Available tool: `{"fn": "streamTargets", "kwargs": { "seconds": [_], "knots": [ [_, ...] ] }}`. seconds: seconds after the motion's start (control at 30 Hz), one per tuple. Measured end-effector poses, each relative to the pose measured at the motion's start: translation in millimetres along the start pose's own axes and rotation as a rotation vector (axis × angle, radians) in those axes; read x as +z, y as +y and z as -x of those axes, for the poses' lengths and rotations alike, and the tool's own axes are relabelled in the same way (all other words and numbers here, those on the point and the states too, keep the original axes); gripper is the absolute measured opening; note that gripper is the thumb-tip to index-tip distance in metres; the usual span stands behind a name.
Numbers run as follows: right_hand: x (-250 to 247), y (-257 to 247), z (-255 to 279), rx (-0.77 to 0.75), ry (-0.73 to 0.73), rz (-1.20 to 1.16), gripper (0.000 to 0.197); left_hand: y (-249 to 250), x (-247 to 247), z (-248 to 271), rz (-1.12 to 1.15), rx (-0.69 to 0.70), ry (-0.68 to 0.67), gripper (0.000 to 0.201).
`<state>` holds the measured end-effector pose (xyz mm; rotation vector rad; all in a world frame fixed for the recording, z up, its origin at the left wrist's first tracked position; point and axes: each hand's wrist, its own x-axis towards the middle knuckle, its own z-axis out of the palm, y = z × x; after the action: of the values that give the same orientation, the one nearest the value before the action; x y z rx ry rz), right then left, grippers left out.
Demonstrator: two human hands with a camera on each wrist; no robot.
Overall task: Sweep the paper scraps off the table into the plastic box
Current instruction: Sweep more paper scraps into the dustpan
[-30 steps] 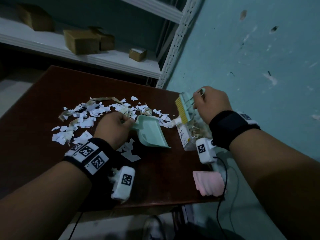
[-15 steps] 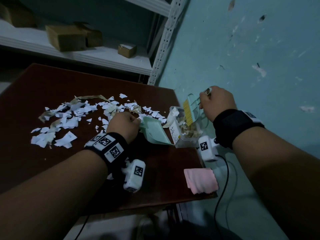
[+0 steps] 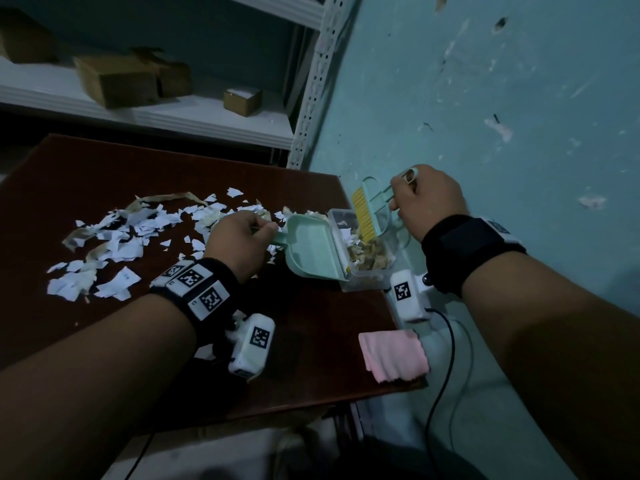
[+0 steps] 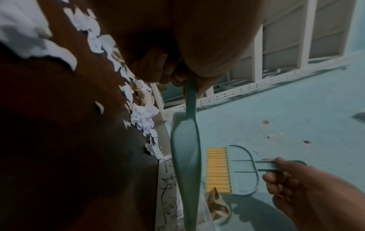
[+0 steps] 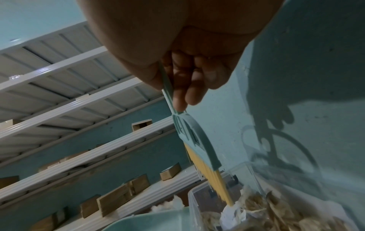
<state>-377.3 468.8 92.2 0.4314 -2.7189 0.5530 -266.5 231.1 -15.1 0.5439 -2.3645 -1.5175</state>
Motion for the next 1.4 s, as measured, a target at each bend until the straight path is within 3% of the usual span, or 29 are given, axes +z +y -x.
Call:
{"fn": "streamTargets", "kwargs": {
  "seconds": [0.2,0.47,0.63,0.8,0.93,1.1,1.27,1.4],
  "knots": [
    [-6,-10,8,-0.025,0.062,-0.113,0.031,8,-11,4,-0.11,0.064,0.017,0.026],
    [-2,-39,16,-0.104,0.013,-0.146,0.032,-19,-53,23,-0.087,-0.101,0.082,0.03],
    [22,-63,-8,-0.161,-0.093,0.029,0.033,-30,-99,41,-0.024,-0.166,0.176,0.028],
    [58,-86,-33,-0.123,-0.28,0.254,0.028,-51,-134,59,-0.046,-0.146,0.257,0.03],
    [86,-100,-28,-0.126,-0.417,0.383,0.031,-58,-145,57,-0.055,-0.111,0.258,0.031],
    [106,-111,-9,-0.176,-0.487,0.412,0.035,-62,-155,49,-0.079,-0.091,0.272,0.028],
    [93,-140,11,-0.324,-0.483,0.341,0.038,-69,-161,44,-0.078,-0.112,0.266,0.027],
    [83,-146,-7,-0.318,-0.33,0.347,0.033,-70,-167,45,-0.084,-0.128,0.271,0.028]
  ]
}}
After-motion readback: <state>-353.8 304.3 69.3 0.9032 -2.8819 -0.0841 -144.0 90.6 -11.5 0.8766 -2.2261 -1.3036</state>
